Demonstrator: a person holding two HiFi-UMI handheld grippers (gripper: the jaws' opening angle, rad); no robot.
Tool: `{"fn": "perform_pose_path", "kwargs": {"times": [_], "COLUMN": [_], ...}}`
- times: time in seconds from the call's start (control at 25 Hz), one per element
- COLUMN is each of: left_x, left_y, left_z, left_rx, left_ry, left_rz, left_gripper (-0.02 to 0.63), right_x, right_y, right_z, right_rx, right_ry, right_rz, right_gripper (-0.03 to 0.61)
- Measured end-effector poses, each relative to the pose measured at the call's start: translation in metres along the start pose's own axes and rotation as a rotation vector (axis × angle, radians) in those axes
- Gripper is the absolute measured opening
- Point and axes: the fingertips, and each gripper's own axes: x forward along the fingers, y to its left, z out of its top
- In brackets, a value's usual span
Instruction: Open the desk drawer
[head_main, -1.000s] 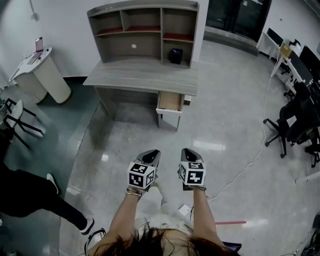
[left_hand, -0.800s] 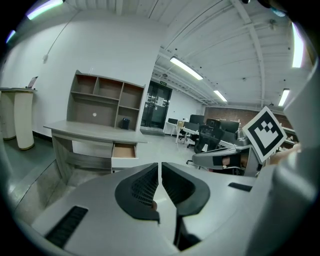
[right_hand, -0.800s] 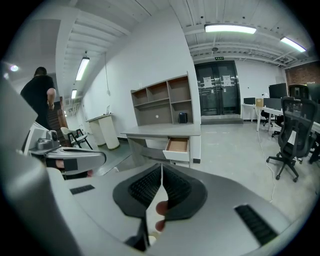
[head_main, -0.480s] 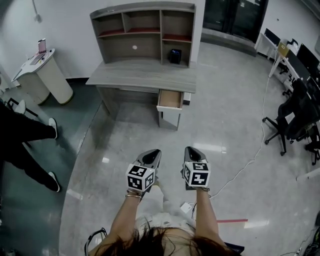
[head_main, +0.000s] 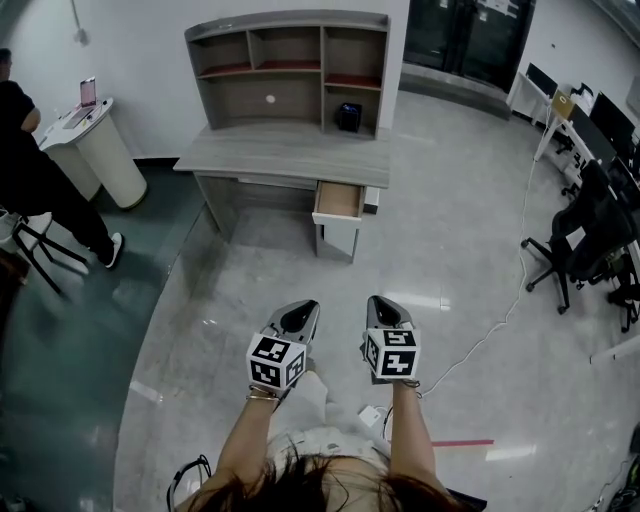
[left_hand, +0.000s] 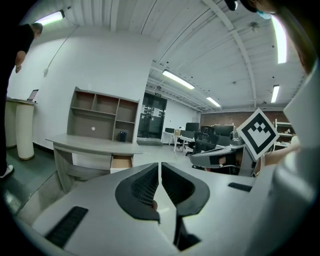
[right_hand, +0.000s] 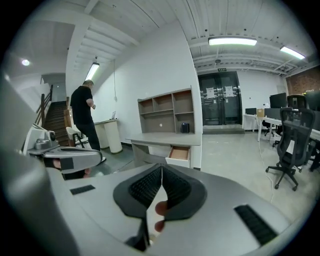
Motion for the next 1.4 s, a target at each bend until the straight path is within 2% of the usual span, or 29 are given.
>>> {"fn": "perform_pose_path", "kwargs": {"times": [0.36,0.6,0.8,1.04,1.4], "left_x": [-0.012,-0.007,-0.004,0.006,0.038], "left_y": [-0.008,-0.002,0.007,0.02,0.033], "left_z": [0.02,0.033,0.046,0.05,0.057], "left_rx": [0.036,0.069,0.065,0.085,0.074], "left_ry": [-0.061,-0.078,-0.095,-0.08,-0.051], "left_rz": [0.002,0.019,0.029,0.042,0.017], "left_gripper": [0.026,0.026,0.026,0.026,0.028], "right_x": [-0.023,-0.017,-0.008,0.007,0.031], "right_y": [0.0,-0.001,-0.002,-0.004,-0.017], "right_z": [0.033,0.039,0.045,0.043,0.051], "right_rx": [-0.041,-0.036,-0.044,-0.043,-0.02], "right_ry": [-0.091,-0.081,-0.08,-0.062,-0.055], "right_rz": [0.007,0.042,0.052,0.054,0.043], "right_gripper": [0.026,0.026,0.023,0.02,0.02]}}
